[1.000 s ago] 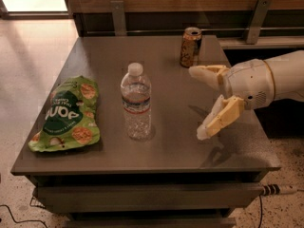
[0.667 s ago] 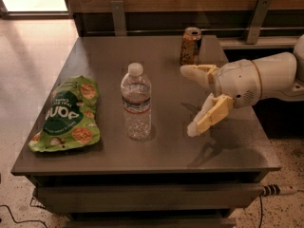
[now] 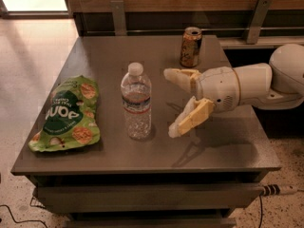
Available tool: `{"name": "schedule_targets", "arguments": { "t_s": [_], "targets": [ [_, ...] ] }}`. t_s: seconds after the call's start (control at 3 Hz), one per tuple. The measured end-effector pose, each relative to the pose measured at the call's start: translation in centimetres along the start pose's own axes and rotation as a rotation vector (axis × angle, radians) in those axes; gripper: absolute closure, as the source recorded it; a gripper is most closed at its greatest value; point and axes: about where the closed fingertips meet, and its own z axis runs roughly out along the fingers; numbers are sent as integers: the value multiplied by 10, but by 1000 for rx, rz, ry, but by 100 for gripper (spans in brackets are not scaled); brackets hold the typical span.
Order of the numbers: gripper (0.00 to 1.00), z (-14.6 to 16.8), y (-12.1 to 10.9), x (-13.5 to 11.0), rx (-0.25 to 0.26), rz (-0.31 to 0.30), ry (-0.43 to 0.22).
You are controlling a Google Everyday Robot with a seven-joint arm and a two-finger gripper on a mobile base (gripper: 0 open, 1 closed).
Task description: Knock water bottle over
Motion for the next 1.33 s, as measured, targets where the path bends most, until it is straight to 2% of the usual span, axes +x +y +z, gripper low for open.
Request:
{"name": "schedule_targets", "arguments": {
  "t_s": [0.33,0.67,1.33],
  "targets": [
    [0,27,12,-3,-31,6,-45],
    [2,45,19,-4,-64,5,-59],
    [48,48,21,-6,-70,1,-57]
  ]
}}
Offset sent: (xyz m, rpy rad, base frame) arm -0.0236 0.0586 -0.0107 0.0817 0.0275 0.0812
